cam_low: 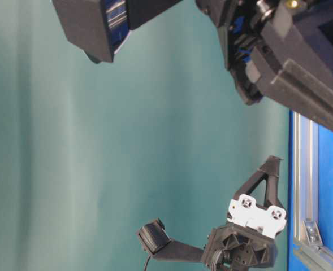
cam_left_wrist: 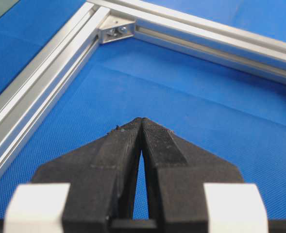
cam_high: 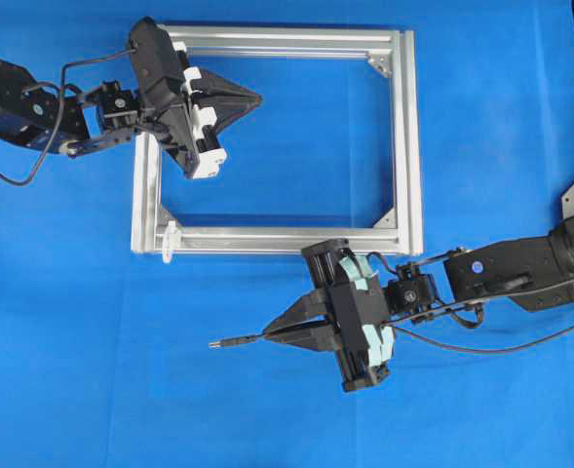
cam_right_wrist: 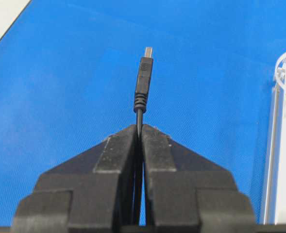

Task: Insert the wire through the string loop located on the left side.
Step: 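Lift the black cable plug upright with the right gripper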

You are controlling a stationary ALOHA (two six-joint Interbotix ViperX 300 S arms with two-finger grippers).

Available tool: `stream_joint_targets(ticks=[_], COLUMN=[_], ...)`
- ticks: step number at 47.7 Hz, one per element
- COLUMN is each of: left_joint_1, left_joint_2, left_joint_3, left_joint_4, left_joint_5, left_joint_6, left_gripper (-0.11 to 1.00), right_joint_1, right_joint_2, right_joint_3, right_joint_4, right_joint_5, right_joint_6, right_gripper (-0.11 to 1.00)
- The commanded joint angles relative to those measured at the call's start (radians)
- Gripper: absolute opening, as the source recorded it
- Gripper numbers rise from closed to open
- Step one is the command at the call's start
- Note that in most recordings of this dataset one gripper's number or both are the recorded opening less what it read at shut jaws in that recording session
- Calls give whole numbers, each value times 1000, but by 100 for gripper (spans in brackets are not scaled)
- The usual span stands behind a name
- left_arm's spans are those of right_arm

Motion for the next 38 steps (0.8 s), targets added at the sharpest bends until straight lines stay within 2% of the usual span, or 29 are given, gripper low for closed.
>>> stream_joint_targets(ticks=[1, 38], left_joint_1=[-3, -3], left_joint_2=[-37, -37], left_joint_3=[-5, -5], left_joint_4=[3, 3], left_joint_5=[-5, -5], left_joint_6=[-2, -2], left_gripper=[0, 0], right_joint_1=[5, 5], right_joint_2=[-31, -32], right_joint_3=[-8, -8], right_joint_4=[-2, -3], right_joint_5=[-3, -9], right_joint_6=[-2, -9], right_gripper=[0, 0])
